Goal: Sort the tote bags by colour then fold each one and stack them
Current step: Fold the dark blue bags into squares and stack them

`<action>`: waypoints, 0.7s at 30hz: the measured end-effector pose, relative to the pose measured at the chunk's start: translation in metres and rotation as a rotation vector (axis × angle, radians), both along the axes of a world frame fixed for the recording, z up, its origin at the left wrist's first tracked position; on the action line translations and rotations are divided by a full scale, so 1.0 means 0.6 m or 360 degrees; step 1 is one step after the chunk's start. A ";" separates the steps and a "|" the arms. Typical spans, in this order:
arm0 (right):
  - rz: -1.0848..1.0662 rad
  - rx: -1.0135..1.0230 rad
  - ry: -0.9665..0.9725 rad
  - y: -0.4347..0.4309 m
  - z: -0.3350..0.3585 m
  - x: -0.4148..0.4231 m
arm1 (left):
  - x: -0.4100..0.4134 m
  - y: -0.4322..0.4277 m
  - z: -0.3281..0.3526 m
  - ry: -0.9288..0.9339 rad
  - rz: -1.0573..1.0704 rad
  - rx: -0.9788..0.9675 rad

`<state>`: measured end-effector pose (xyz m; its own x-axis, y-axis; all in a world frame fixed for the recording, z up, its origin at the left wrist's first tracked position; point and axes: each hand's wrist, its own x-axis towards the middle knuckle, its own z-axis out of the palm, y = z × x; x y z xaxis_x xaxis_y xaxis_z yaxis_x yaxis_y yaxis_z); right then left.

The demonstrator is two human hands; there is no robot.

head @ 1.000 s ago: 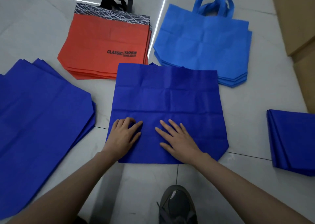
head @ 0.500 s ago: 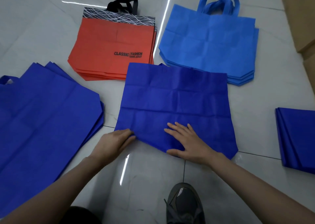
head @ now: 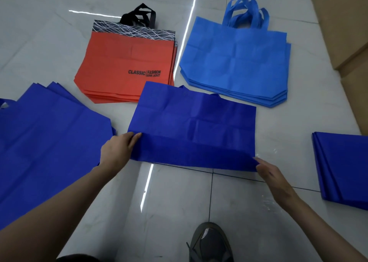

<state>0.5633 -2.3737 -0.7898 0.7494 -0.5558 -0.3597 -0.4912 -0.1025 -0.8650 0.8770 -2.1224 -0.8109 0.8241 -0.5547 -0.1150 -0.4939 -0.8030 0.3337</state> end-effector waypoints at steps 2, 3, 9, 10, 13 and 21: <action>-0.0092 0.0047 -0.0003 0.001 -0.007 -0.002 | 0.004 -0.004 0.004 0.0060 0.0023 0.0008; -0.0119 0.0032 0.0034 0.001 -0.012 -0.001 | 0.004 -0.006 0.007 0.0131 0.0011 -0.0030; -0.0645 0.0021 -0.0034 -0.034 -0.011 0.028 | 0.026 0.022 0.043 0.0804 0.0102 -0.0784; -0.0707 0.0038 -0.0043 -0.041 -0.008 0.033 | 0.032 0.027 0.045 0.0821 0.0106 -0.0807; -0.0847 0.0023 -0.0030 -0.064 -0.015 0.050 | 0.034 0.020 0.041 0.0943 0.0134 -0.0830; -0.0935 -0.0496 0.0399 -0.104 -0.044 0.086 | 0.007 -0.056 0.004 0.0883 0.0327 -0.0725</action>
<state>0.6151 -2.4360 -0.8162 0.2099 -0.9477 -0.2405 -0.7215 0.0159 -0.6922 0.8815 -2.1560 -0.8084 0.8043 -0.4876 -0.3396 -0.0109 -0.5835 0.8120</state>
